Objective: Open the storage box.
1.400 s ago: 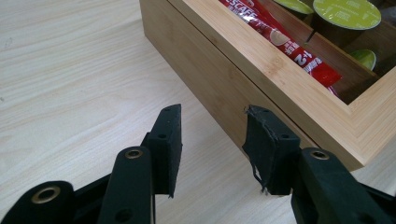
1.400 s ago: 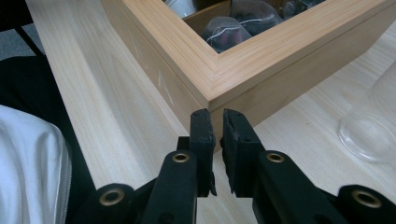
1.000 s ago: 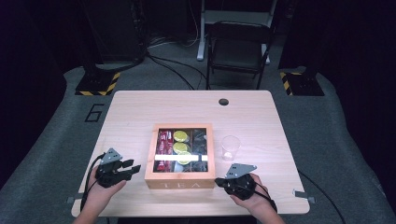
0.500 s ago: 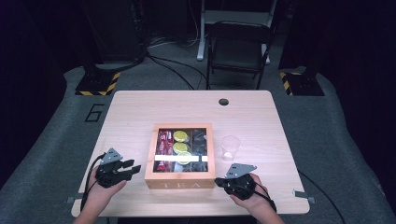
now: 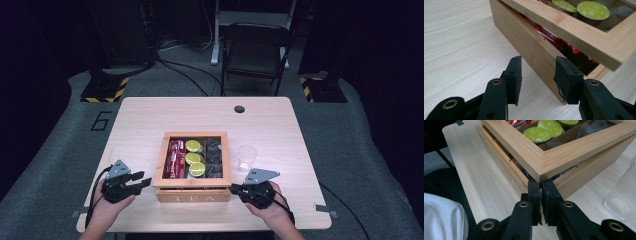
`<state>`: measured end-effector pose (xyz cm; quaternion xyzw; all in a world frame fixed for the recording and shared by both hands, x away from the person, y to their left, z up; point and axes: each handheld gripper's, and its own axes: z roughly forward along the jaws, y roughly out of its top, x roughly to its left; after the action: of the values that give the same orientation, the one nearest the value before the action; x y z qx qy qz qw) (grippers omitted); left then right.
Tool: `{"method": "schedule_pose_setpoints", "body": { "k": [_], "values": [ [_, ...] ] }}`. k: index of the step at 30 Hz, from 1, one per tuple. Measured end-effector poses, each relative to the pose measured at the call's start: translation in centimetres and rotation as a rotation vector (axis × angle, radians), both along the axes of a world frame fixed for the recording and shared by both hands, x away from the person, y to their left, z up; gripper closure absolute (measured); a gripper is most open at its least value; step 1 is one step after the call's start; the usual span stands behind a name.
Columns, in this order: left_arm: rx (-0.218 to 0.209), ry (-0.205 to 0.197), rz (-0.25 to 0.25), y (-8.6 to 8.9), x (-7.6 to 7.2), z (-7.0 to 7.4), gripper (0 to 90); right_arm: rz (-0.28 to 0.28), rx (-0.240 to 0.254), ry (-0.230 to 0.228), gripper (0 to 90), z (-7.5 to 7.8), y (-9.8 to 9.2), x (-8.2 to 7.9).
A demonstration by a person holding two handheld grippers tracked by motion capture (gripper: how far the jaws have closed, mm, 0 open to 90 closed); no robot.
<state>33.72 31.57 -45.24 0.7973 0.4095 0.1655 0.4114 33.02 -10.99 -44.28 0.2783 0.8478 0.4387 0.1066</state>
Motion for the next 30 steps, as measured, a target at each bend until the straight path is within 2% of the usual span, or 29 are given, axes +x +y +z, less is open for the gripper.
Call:
{"method": "schedule_pose_setpoints", "body": {
  "k": [5, 8, 9, 11, 13, 14, 15, 16, 23, 24, 30],
  "values": [
    [-0.010, -0.015, -0.023, -0.3, -0.5, 0.5, 57.0, -0.007, 0.010, -0.009, 85.6, 0.8, 0.1, 0.2],
    [0.000, -0.030, -0.052, -0.7, -0.9, 0.9, 56.9, -0.018, 0.015, -0.020, 85.7, 1.3, 0.2, 0.3],
    [-0.016, -0.040, -0.055, -1.1, -1.2, 1.0, 56.6, -0.022, 0.020, -0.024, 85.8, 1.7, 0.3, 0.4],
    [-0.019, -0.055, -0.062, -1.5, -1.5, 1.3, 56.5, -0.019, 0.020, -0.032, 85.8, 1.9, 0.2, 0.5],
    [-0.015, -0.049, -0.079, -1.6, -1.6, 1.5, 56.4, -0.015, 0.016, -0.030, 85.9, 2.1, 0.2, 0.5],
    [-0.016, -0.064, -0.078, -1.9, -1.7, 1.6, 56.4, -0.012, 0.016, -0.033, 85.8, 2.1, 0.2, 0.5],
    [-0.010, -0.062, -0.091, -2.0, -1.8, 1.7, 56.2, -0.012, 0.016, -0.035, 85.8, 2.2, 0.2, 0.6],
    [-0.011, -0.082, -0.091, -2.5, -2.0, 2.0, 55.4, -0.020, 0.017, -0.030, 85.8, 2.3, 0.2, 0.6],
    [-0.004, -0.118, -0.089, -3.0, -2.3, 2.7, 53.3, -0.015, 0.026, -0.036, 85.9, 2.6, 0.3, 0.8],
    [-0.011, -0.139, -0.068, -3.1, -2.1, 2.8, 52.2, -0.016, 0.028, -0.033, 85.8, 2.7, 0.2, 0.8],
    [-0.004, -0.142, -0.073, -3.2, -1.8, 3.4, 51.4, -0.022, 0.031, -0.037, 85.9, 2.8, 0.3, 0.9]
  ]
}}
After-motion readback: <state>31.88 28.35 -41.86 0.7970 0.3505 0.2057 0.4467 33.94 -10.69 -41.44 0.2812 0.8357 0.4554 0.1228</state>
